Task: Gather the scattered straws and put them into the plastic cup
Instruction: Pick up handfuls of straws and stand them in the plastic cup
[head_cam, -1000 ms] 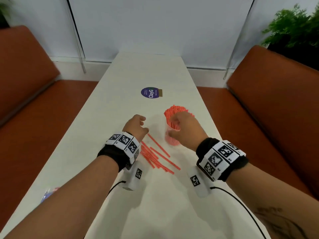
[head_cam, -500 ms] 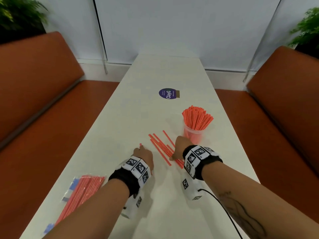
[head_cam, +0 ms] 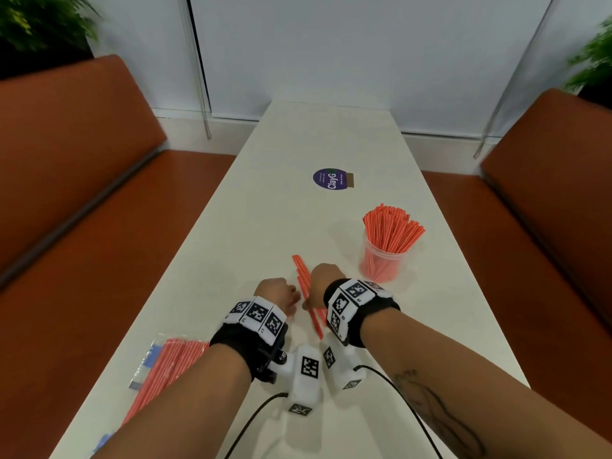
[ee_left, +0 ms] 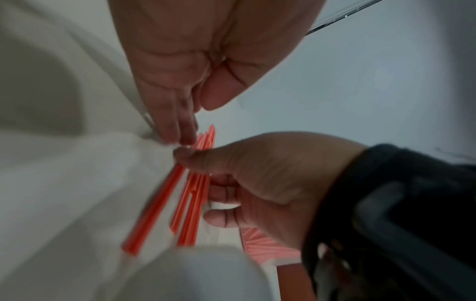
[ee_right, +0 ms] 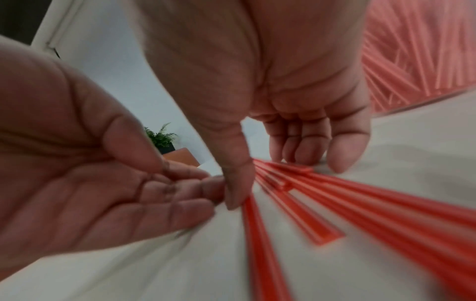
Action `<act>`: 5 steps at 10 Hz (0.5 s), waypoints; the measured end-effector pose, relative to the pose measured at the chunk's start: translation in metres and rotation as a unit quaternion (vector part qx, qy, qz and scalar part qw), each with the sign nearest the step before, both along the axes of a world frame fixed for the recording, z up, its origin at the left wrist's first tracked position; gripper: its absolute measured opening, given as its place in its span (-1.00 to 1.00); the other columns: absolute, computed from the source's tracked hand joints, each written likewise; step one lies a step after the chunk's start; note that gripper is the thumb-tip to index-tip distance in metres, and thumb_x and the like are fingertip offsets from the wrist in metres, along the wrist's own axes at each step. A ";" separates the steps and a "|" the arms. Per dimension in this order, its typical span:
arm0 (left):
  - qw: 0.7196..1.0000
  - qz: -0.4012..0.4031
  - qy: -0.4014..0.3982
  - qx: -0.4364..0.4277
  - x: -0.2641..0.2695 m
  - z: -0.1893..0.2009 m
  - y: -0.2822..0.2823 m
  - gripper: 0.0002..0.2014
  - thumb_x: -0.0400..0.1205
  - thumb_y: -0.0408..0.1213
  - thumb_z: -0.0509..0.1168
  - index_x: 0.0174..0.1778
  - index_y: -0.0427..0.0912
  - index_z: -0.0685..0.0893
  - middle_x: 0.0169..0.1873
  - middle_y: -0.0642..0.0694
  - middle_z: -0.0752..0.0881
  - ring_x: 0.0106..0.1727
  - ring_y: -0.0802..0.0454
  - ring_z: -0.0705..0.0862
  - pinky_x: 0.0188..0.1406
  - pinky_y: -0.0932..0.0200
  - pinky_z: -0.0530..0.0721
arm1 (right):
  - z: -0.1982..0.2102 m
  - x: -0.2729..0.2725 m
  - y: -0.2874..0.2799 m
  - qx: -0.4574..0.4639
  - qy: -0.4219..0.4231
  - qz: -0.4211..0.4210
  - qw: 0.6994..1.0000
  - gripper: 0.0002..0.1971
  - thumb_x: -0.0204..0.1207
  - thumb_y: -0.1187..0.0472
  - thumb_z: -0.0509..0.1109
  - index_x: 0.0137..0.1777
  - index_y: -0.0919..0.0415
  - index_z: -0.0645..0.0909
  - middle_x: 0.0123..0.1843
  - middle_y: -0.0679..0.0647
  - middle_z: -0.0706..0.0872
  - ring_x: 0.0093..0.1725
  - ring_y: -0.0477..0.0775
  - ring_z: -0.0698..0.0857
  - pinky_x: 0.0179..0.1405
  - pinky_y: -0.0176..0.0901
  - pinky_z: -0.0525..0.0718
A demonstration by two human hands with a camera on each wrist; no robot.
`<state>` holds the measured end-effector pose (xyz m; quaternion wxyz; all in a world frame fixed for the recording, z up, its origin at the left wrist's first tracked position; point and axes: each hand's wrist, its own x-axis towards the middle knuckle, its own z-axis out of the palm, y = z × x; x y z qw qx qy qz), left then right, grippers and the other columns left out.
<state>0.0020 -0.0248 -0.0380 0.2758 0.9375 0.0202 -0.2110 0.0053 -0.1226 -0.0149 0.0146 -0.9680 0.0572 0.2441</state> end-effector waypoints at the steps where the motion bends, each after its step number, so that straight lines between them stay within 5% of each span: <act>1: 0.998 -0.056 -0.016 0.028 0.004 0.000 0.011 -0.62 0.74 -0.35 -0.05 0.45 -0.34 0.44 0.41 -0.20 0.52 0.47 -0.10 0.39 0.37 0.22 0.31 | 0.003 0.000 0.002 0.005 0.018 0.003 1.000 -0.55 0.61 0.06 0.27 0.33 0.41 0.51 -0.26 0.16 0.49 0.30 0.19 0.63 0.26 -0.07 0.57; 2: 0.996 0.005 0.036 -0.085 0.000 0.002 0.014 -0.62 0.75 -0.35 -0.07 0.47 -0.32 0.39 0.43 -0.18 0.50 0.36 -0.05 0.48 0.40 0.20 0.37 | 0.005 -0.001 0.007 0.006 0.042 -0.005 0.999 -0.75 0.65 0.21 0.18 0.02 0.41 0.58 -0.26 0.16 0.55 0.29 0.21 0.62 0.30 -0.08 0.54; 3: 0.898 0.193 0.165 -0.358 0.001 0.004 0.009 -0.61 0.70 -0.48 0.04 0.47 -0.39 0.39 0.38 -0.20 0.56 -0.17 0.11 0.61 0.27 0.12 0.62 | 0.002 0.000 0.010 -0.039 0.052 0.018 0.998 -0.67 0.62 0.30 0.21 -0.41 0.28 0.34 -0.37 0.10 0.41 0.22 0.20 0.64 0.25 -0.13 0.56; 4: 0.899 0.160 0.163 -0.373 -0.002 -0.004 0.005 -0.70 0.64 -0.53 0.13 0.28 -0.35 0.54 -0.11 -0.05 0.63 -0.29 0.12 0.57 -0.20 0.22 0.66 | -0.003 -0.008 0.010 -0.044 0.050 0.037 0.997 -0.84 0.62 0.30 0.20 0.02 0.34 0.59 0.03 0.15 0.67 0.34 0.16 0.61 0.29 -0.12 0.55; 5: 0.893 0.164 0.146 -0.393 -0.005 -0.006 0.000 -0.74 0.64 -0.55 0.11 -0.22 -0.11 0.54 -0.30 -0.04 0.55 -0.32 0.08 0.54 -0.24 0.19 0.57 | -0.010 -0.016 0.011 -0.061 0.011 0.045 0.997 -0.66 0.62 0.29 0.18 0.37 0.30 0.49 0.38 0.16 0.57 0.40 0.17 0.54 0.37 -0.07 0.49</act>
